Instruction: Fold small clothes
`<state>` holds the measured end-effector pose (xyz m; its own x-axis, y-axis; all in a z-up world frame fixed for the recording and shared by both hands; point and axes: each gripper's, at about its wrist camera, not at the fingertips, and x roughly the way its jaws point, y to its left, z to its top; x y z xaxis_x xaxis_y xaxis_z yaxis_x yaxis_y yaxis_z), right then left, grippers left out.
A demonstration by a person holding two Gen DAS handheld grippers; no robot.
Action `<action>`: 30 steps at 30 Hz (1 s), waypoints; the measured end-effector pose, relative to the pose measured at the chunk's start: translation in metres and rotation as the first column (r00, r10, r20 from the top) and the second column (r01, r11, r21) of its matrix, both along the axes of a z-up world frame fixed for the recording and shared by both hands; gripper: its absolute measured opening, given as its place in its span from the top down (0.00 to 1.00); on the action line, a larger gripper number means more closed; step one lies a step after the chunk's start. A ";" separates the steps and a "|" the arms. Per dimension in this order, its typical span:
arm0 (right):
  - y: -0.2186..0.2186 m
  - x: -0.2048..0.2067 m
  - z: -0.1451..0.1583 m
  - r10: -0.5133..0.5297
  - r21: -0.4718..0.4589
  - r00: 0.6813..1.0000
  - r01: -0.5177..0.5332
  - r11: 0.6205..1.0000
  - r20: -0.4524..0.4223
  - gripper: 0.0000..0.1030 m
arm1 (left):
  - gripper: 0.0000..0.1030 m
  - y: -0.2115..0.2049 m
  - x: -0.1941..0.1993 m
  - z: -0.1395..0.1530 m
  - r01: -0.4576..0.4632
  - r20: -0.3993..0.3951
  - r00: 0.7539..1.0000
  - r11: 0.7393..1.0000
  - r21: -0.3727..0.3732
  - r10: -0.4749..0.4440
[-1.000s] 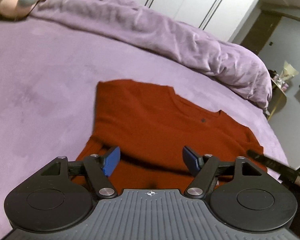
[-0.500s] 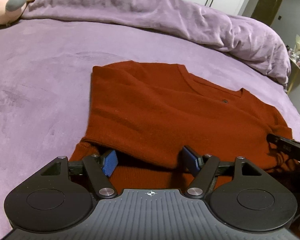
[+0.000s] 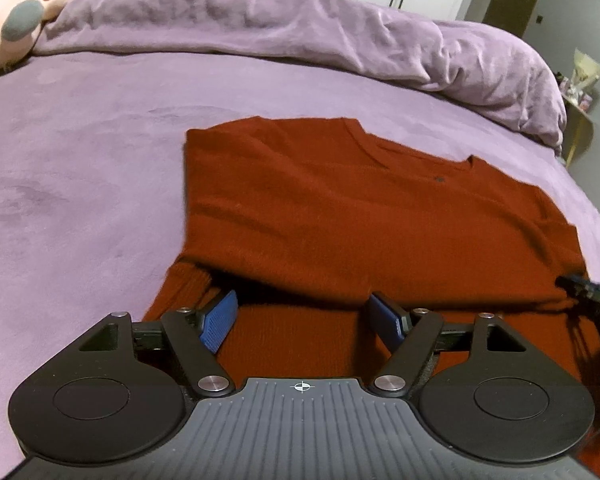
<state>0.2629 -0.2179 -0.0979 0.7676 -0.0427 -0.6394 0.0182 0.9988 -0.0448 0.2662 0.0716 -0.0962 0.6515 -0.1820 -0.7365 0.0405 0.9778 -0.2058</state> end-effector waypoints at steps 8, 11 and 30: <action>-0.016 -0.080 0.039 -0.114 0.073 0.993 0.115 0.991 -0.020 0.77 | 0.25 0.036 -0.079 0.012 0.070 -0.019 0.997 0.997 -0.020 -0.070; -0.036 -0.144 0.048 -0.163 0.212 0.985 0.173 0.962 -0.064 0.77 | 0.24 0.051 -0.124 0.018 0.061 -0.036 0.997 0.998 0.000 -0.061; -0.052 -0.275 0.018 -0.160 0.481 0.927 0.316 0.818 -0.338 0.82 | 0.50 0.089 -0.208 0.005 -0.054 -0.233 0.972 0.984 -0.170 0.013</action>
<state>-0.0119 -0.2699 -0.0797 0.5711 0.1959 -0.7972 0.3241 0.8385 0.4381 0.0584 0.1610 -0.0909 0.4761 -0.3017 -0.8260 -0.0597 0.9261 -0.3726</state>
